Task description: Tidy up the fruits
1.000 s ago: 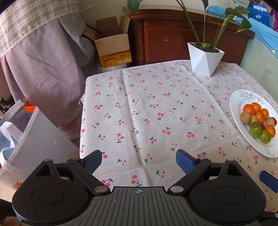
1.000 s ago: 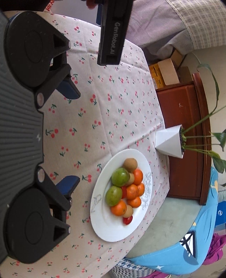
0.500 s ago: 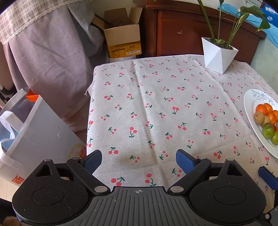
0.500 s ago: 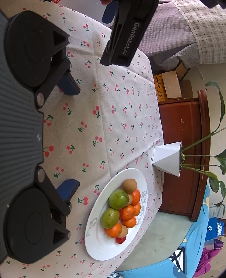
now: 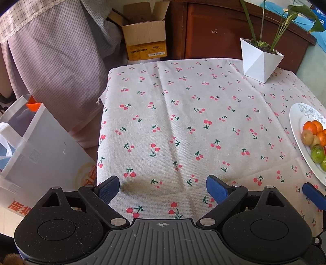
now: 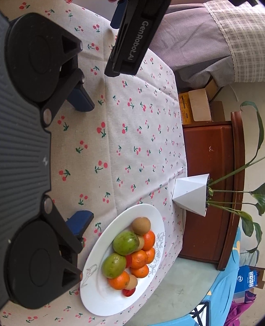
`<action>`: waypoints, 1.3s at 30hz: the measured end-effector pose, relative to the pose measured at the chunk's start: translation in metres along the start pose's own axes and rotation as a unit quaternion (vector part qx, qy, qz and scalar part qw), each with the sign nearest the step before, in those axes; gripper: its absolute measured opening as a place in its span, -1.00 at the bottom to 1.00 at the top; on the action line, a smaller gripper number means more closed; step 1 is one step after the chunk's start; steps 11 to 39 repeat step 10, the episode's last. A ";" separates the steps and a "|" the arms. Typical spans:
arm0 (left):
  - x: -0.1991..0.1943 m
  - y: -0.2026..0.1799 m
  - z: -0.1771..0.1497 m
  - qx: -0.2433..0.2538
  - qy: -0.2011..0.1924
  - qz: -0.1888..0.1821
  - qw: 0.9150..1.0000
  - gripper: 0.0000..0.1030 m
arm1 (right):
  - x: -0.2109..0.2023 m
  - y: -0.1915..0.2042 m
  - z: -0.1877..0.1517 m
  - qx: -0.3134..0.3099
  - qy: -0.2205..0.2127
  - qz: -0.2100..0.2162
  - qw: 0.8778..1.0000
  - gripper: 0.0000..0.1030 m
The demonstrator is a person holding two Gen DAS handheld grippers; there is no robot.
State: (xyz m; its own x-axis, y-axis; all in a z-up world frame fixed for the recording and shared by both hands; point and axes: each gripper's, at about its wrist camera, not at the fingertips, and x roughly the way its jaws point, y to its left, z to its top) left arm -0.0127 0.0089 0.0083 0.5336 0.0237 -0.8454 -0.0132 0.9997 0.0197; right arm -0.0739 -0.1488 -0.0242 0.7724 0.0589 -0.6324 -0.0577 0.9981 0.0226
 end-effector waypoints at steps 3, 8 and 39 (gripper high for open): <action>0.002 -0.001 -0.001 0.003 -0.001 0.000 1.000 0.82 | 0.000 0.000 0.000 0.000 0.000 0.000 1.000 0.99; 0.006 -0.004 -0.001 0.009 -0.002 0.008 1.000 0.82 | 0.000 0.000 0.000 0.000 -0.001 0.000 1.000 0.99; 0.008 -0.004 -0.001 0.008 -0.002 0.008 1.000 0.82 | 0.000 0.000 0.000 0.000 0.000 0.000 1.000 0.99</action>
